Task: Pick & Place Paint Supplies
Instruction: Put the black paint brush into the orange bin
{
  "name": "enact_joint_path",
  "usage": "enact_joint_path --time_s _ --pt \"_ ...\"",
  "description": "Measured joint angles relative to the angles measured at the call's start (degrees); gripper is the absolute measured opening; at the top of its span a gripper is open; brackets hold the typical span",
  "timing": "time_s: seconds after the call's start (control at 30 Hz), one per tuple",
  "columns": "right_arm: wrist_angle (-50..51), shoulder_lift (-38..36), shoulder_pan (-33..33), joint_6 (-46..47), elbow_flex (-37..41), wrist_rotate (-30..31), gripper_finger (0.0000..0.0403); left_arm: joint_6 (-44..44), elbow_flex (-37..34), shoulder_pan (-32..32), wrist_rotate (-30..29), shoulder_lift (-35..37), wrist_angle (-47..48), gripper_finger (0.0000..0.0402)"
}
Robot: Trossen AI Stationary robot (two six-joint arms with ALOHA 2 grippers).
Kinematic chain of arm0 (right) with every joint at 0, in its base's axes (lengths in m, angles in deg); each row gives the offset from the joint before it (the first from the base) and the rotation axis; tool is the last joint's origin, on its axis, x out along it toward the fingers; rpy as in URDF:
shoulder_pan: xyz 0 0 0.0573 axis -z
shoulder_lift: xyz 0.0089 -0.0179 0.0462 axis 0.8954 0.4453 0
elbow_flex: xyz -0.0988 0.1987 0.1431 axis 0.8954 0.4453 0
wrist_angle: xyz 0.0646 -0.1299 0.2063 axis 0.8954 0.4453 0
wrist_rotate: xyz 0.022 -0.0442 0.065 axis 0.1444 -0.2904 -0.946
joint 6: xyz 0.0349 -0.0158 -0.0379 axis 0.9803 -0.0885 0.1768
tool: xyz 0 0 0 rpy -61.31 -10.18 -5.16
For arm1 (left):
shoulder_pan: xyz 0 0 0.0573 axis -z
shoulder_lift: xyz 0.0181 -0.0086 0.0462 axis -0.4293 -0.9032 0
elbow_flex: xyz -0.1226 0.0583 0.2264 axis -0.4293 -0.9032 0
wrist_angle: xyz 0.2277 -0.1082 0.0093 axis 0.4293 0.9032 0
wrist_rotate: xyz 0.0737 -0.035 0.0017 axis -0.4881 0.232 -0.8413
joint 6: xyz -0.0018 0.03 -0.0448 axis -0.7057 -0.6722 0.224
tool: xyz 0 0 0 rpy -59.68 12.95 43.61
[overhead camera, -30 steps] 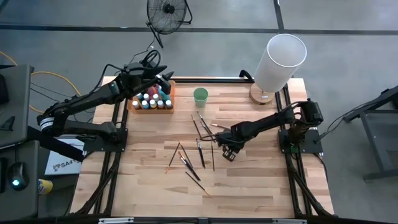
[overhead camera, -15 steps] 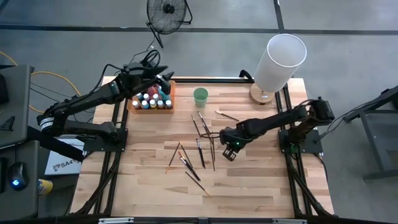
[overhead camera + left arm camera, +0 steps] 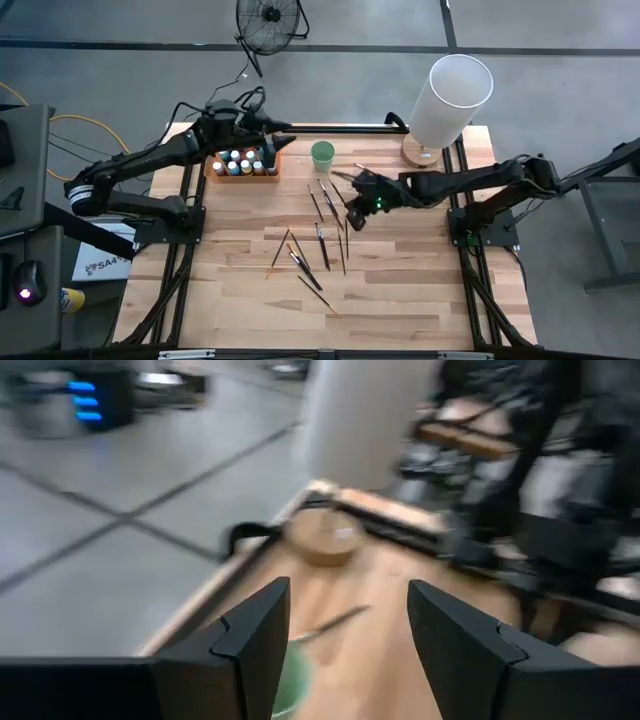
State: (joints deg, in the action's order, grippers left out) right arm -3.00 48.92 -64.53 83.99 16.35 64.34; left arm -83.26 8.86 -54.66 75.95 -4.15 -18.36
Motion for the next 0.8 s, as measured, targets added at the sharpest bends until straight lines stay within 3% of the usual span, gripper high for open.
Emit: enact_joint_path --time_s 0.2,0.33,0.53,0.8 --pt "-11.25 -0.20 2.30 -5.70 0.00 2.60 0.0004 3.75 0.00 0.02 12.62 -3.64 -6.49 0.0200" --pt "-15.55 -0.22 3.68 -7.58 -0.02 6.31 0.0004 4.24 0.00 0.02 17.76 -4.72 -7.69 0.0200" --pt "-18.90 1.97 7.77 -8.60 -0.04 16.59 0.0004 4.27 0.00 -0.02 15.15 -4.63 -8.29 0.0200" --pt "-35.72 13.13 13.23 -11.53 -0.04 21.85 0.0004 4.73 0.00 -0.02 14.78 -4.51 -9.09 0.0200"
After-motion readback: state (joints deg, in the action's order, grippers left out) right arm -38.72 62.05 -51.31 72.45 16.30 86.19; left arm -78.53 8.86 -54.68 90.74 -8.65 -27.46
